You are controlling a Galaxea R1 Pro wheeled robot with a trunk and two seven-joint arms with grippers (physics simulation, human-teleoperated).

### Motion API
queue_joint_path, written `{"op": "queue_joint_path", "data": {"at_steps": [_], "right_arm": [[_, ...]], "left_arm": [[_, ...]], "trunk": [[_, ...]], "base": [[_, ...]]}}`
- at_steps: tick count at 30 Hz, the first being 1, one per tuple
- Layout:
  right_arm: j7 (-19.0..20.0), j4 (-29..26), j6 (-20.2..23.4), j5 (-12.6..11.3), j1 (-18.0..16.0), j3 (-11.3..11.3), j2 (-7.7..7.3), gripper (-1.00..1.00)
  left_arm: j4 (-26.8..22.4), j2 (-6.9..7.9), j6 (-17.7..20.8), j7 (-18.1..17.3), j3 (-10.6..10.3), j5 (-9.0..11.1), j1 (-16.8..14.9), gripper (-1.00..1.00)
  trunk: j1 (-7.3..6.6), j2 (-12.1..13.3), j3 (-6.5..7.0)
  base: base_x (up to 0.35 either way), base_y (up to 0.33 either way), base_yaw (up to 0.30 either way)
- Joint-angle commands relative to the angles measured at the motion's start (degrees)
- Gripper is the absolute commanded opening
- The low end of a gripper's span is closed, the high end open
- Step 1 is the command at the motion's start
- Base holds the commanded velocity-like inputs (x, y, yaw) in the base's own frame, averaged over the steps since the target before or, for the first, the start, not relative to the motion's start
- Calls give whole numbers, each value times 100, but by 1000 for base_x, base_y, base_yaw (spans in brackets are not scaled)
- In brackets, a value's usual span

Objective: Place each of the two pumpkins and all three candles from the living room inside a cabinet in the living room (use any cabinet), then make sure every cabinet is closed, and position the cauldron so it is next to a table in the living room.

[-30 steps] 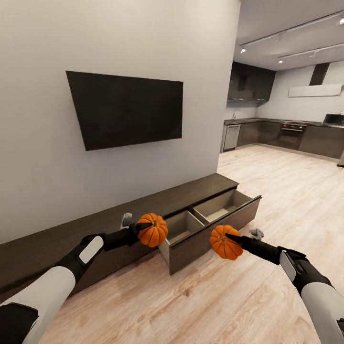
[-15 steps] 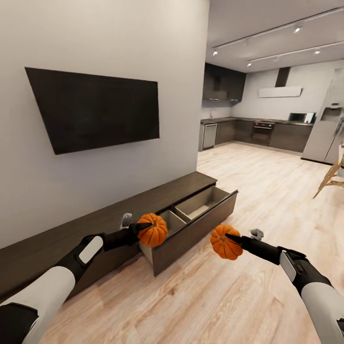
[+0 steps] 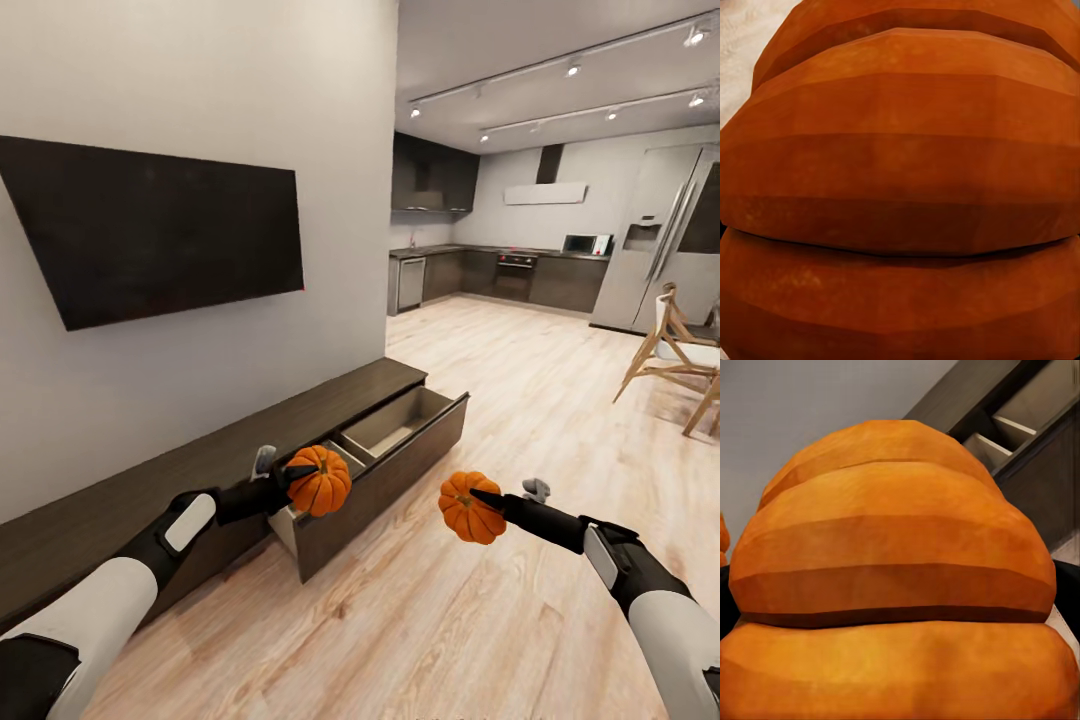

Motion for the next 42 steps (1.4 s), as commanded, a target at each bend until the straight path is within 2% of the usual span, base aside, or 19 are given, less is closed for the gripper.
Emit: {"op": "queue_joint_path", "data": {"at_steps": [1,42], "right_arm": [[-2,0,1,-4,1,-1,-2,-100],[-40,30,1,-59,2,-1,-35,-100]], "left_arm": [[-1,-1,3,-2,2,5,0,-100],[-1,7,3,-8,2,11,0,-100]], "trunk": [[0,0,-2],[0,0,-271]], "base": [[0,0,-223],[0,0,-187]]}}
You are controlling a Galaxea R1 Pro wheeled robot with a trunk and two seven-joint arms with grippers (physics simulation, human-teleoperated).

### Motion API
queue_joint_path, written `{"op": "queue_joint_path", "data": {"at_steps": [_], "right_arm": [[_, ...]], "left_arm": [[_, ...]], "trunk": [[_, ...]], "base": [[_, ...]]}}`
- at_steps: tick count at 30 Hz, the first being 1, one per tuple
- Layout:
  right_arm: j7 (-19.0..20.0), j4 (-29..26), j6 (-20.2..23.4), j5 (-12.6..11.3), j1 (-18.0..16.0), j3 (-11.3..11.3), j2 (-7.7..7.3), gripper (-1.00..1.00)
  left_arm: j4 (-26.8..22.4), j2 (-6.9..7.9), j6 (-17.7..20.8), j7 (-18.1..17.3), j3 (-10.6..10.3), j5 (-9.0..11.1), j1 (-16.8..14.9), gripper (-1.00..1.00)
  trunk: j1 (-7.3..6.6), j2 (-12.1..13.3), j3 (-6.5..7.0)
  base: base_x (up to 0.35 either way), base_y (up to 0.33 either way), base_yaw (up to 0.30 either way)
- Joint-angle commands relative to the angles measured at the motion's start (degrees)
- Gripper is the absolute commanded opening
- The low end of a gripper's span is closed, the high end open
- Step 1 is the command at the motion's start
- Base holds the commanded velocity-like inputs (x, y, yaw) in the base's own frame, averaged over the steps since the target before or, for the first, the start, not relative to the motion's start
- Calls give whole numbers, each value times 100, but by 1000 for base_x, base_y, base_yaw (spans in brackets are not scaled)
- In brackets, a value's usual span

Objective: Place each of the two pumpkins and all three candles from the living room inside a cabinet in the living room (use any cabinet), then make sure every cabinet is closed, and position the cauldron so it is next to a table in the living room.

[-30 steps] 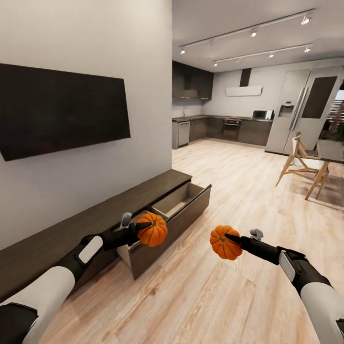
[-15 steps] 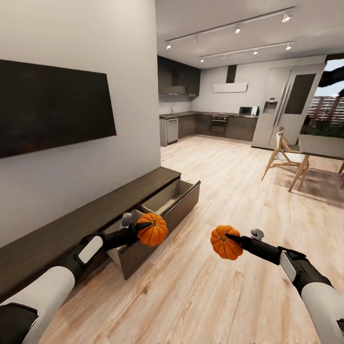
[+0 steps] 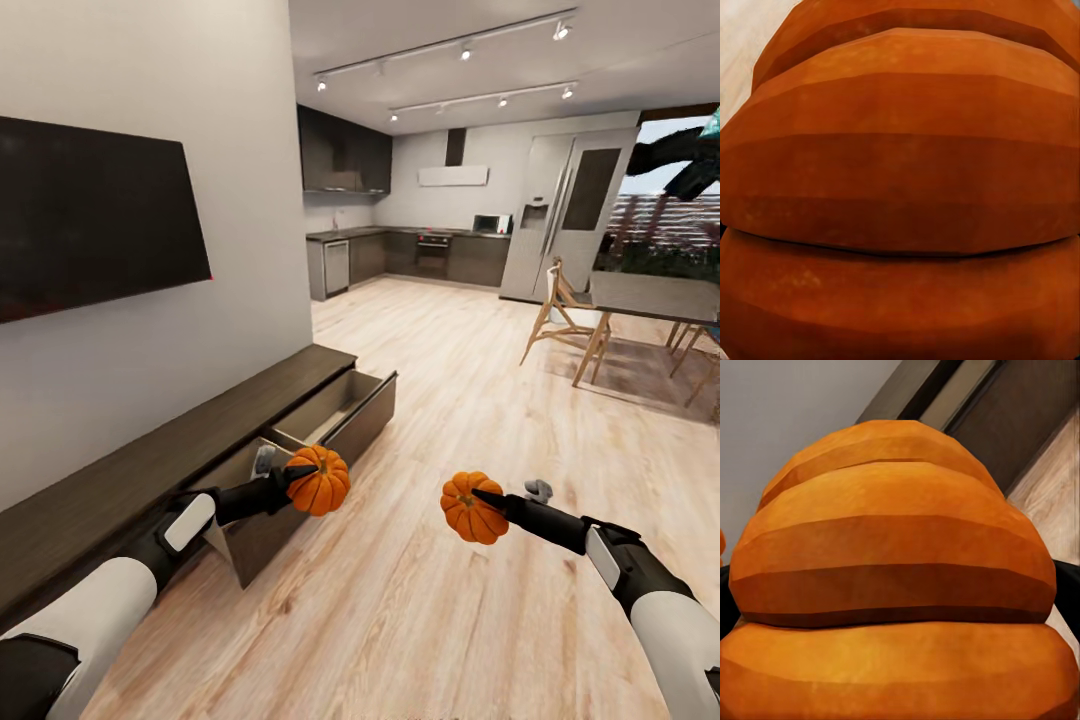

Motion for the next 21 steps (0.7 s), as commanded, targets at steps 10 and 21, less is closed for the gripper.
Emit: {"op": "queue_joint_path", "data": {"at_steps": [10,21], "right_arm": [[-3,23,2,-16,0,-2,0,-100],[42,94,2,-36,-2,-9,0,-100]], "left_arm": [[-1,0,3,-1,9,9,0,-100],[-1,-5,3,-4,122,5,0,-100]], "trunk": [[0,0,-73],[0,0,-118]], "base": [[0,0,-177],[0,0,-249]]}}
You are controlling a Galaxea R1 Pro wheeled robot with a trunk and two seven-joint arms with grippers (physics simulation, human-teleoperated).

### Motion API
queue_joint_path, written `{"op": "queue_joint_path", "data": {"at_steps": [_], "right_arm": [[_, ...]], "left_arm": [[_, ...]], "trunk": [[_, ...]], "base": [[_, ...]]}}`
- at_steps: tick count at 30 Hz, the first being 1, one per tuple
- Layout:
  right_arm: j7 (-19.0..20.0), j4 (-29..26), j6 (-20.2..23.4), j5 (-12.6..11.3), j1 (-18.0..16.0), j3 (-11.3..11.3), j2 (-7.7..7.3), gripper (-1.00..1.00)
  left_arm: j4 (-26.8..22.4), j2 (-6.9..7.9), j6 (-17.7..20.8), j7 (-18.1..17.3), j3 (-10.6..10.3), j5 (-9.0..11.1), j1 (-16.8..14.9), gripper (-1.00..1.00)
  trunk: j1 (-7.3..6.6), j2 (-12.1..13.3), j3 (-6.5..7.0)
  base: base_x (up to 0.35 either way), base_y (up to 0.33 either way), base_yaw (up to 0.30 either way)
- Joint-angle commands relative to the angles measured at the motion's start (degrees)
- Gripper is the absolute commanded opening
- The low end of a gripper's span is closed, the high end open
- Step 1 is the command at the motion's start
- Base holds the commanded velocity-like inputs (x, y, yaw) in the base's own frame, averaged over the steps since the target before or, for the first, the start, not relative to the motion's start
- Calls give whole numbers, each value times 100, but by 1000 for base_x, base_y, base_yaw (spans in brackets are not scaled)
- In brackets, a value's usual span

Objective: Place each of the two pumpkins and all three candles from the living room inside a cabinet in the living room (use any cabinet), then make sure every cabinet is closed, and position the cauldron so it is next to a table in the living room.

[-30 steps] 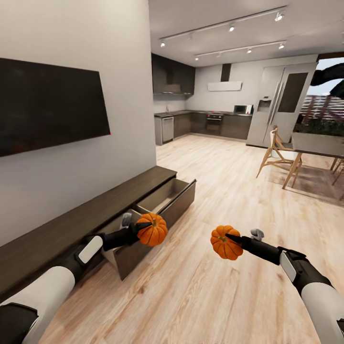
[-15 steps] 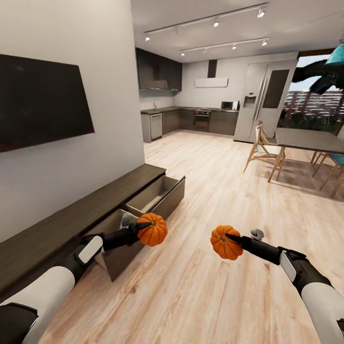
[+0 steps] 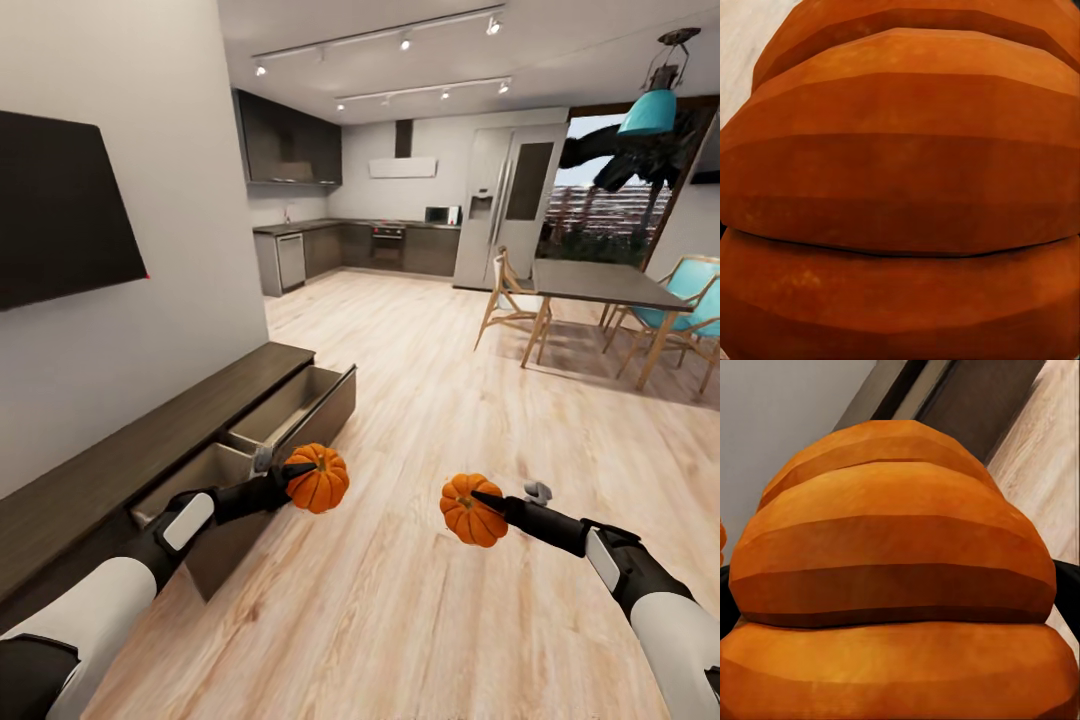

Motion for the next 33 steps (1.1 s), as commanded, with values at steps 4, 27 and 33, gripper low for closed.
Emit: {"op": "queue_joint_path", "data": {"at_steps": [4,27,33], "right_arm": [[11,-2,4,-14,1,-6,0,-100],[-3,70,-5,-15,1,-6,0,-100],[-5,73,-5,-15,1,-6,0,-100]], "left_arm": [[-2,-4,7,3,5,17,0,-100],[-10,2,0,-32,7,23,0,-100],[-10,-4,-18,-46,73,23,0,-100]], "trunk": [[0,0,-6],[0,0,35],[0,0,47]], "base": [[0,0,-282],[0,0,-286],[0,0,-286]]}}
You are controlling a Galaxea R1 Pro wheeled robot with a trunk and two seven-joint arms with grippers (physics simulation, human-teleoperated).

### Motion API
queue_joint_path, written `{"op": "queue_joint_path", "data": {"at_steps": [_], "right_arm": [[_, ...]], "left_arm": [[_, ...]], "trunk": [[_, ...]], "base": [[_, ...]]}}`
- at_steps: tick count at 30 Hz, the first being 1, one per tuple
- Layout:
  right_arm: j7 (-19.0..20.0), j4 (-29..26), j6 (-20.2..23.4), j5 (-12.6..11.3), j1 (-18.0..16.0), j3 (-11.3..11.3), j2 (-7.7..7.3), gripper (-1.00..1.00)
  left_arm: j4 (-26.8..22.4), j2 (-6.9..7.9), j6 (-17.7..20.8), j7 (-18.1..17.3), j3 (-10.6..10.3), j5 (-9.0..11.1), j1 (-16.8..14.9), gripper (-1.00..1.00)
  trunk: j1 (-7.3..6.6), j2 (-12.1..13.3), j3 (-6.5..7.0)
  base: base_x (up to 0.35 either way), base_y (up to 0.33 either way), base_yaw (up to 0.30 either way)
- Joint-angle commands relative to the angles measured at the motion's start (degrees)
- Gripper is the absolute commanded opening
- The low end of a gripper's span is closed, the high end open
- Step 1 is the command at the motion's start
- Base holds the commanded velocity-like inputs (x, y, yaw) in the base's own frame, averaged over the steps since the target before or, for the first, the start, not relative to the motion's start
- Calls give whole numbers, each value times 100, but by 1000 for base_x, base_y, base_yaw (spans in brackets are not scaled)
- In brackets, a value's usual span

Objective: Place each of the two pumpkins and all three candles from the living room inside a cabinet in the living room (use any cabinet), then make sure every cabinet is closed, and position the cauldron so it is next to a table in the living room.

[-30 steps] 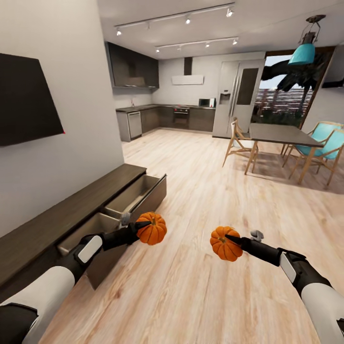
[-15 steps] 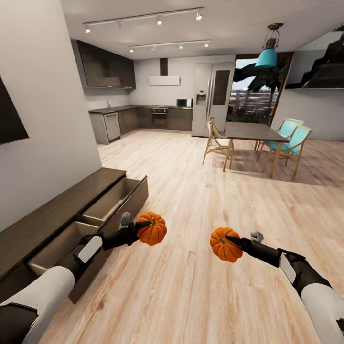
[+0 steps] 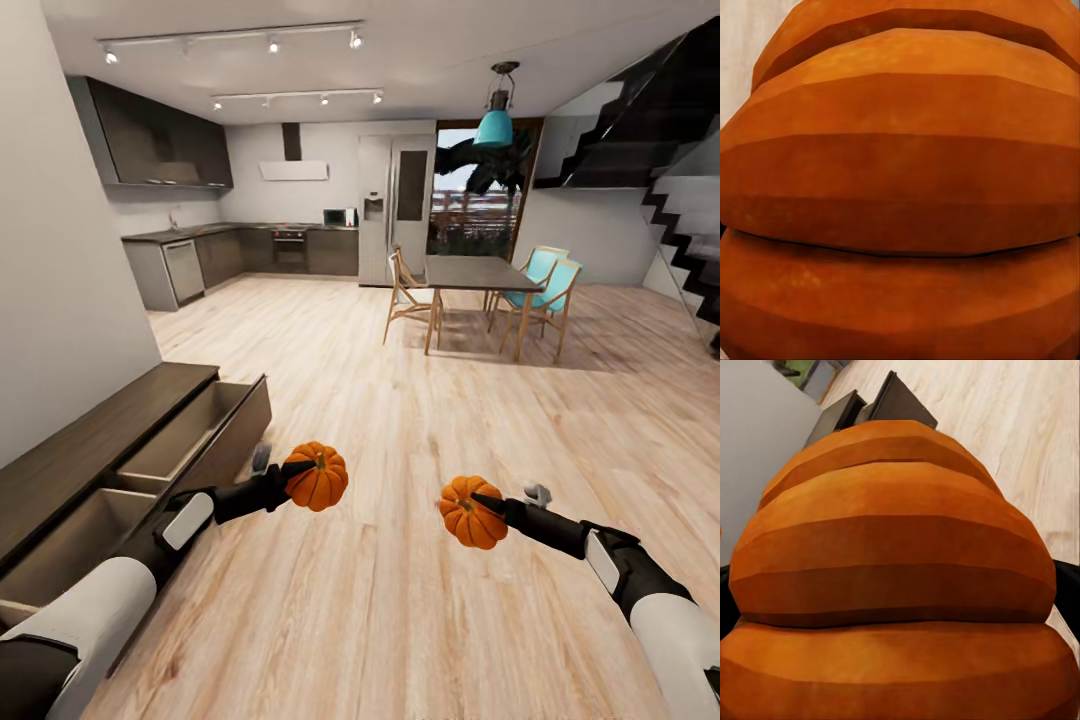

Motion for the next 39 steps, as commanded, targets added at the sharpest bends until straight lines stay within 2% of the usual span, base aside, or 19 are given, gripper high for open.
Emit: {"op": "queue_joint_path", "data": {"at_steps": [1,30,39], "right_arm": [[-4,1,7,-20,-1,-10,0,-100],[-16,3,1,-20,-1,-16,0,-100],[-29,51,13,-12,-10,-4,-5,-100]], "left_arm": [[-4,-1,18,-5,14,47,-1,-100],[-2,-2,18,-5,15,47,-1,-100],[4,36,0,4,17,47,60,-100]], "trunk": [[0,0,3],[0,0,69],[0,0,68]], "base": [[0,0,-286],[0,0,-286],[0,0,-21]]}}
